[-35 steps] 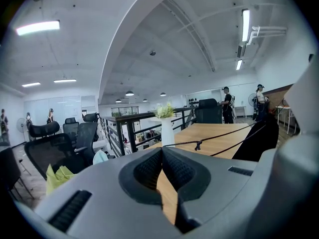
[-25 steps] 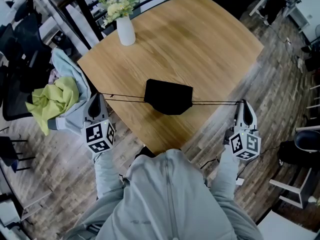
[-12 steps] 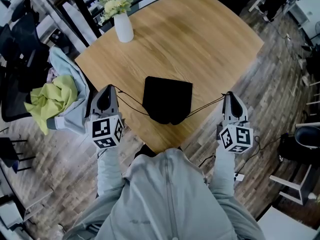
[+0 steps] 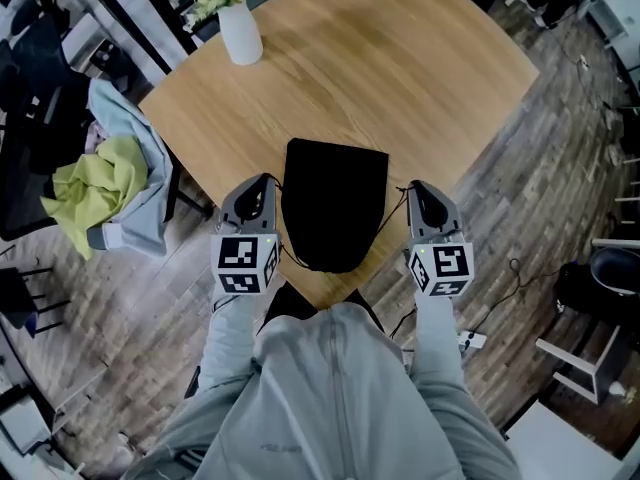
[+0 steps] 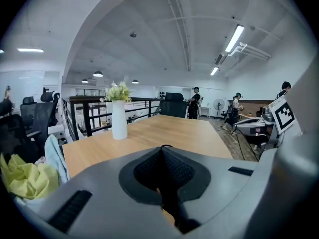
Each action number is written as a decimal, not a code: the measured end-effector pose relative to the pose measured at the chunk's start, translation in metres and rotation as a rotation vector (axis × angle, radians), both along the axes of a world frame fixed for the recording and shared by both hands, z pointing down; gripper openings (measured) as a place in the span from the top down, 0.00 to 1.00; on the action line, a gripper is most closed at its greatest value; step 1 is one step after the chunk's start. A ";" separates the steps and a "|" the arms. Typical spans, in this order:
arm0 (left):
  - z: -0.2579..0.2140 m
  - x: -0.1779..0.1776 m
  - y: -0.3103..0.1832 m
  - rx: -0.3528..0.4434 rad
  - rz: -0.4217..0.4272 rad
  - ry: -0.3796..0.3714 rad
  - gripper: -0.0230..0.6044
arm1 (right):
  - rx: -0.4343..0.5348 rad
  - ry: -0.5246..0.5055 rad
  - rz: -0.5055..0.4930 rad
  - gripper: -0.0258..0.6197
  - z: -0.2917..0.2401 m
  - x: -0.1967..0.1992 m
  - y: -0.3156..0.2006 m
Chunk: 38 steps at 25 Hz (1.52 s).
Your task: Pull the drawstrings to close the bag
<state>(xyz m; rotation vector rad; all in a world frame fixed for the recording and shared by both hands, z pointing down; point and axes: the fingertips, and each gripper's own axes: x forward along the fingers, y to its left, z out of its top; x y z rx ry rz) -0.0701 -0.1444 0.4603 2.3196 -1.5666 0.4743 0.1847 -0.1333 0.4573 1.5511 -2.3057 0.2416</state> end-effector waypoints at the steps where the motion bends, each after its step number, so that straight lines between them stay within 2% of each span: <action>1: 0.010 0.004 0.002 -0.025 0.008 0.003 0.92 | -0.032 0.001 -0.015 0.92 0.013 -0.005 0.002; 8: 0.067 0.011 0.016 -0.169 0.031 -0.010 0.92 | -0.239 -0.006 -0.069 0.92 0.086 -0.026 0.019; 16: 0.111 0.006 0.025 -0.291 0.018 0.000 0.92 | -0.387 0.006 -0.065 0.92 0.133 -0.034 0.029; 22: 0.129 0.006 0.032 -0.352 0.033 -0.014 0.92 | -0.440 -0.009 -0.060 0.91 0.145 -0.035 0.033; 24: 0.132 0.006 0.034 -0.366 0.041 -0.017 0.91 | -0.458 -0.024 -0.061 0.84 0.147 -0.037 0.034; 27: 0.137 0.008 0.038 -0.396 0.065 -0.009 0.76 | -0.469 -0.035 -0.064 0.78 0.147 -0.038 0.036; 38: 0.125 -0.003 0.038 -0.365 0.049 -0.017 0.64 | -0.422 -0.061 -0.042 0.75 0.129 -0.033 0.034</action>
